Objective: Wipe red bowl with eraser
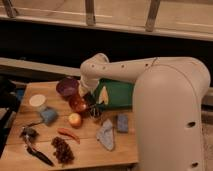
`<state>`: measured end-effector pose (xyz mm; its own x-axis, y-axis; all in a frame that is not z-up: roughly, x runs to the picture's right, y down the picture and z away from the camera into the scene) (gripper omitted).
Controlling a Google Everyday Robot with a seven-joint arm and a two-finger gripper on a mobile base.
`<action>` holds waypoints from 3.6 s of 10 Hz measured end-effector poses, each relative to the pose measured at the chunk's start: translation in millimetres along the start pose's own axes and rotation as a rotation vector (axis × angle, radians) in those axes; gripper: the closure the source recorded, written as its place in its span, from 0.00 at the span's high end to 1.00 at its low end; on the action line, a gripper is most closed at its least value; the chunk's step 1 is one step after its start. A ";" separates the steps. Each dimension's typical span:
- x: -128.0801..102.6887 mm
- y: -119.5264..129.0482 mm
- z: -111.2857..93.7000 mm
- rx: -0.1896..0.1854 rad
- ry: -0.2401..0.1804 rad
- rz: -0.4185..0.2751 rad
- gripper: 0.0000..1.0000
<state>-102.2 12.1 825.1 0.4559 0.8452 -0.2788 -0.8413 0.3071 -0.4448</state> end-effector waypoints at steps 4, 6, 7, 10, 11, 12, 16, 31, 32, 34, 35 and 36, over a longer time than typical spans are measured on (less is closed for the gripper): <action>-13.0 26.9 16.6 -0.038 0.013 -0.077 0.00; -15.4 40.0 24.8 -0.058 0.023 -0.107 0.00; -14.7 44.9 28.3 -0.068 0.030 -0.120 0.00; -4.2 51.7 33.3 -0.078 0.070 -0.140 0.00; 0.7 51.1 34.3 -0.077 0.088 -0.140 0.00; 7.5 46.1 34.6 -0.067 0.115 -0.138 0.00; 7.0 38.0 39.4 -0.011 0.188 -0.143 0.00; 8.7 61.8 49.5 -0.145 0.195 -0.215 0.00; 14.6 53.0 44.6 -0.121 0.220 -0.202 0.00; 21.7 32.5 37.2 -0.075 0.251 -0.166 0.00; 20.3 29.5 36.6 -0.062 0.255 -0.160 0.00; 17.4 24.9 36.0 -0.051 0.256 -0.151 0.00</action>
<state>-125.7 50.2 839.8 0.6384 0.6522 -0.4086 -0.7459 0.3933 -0.5376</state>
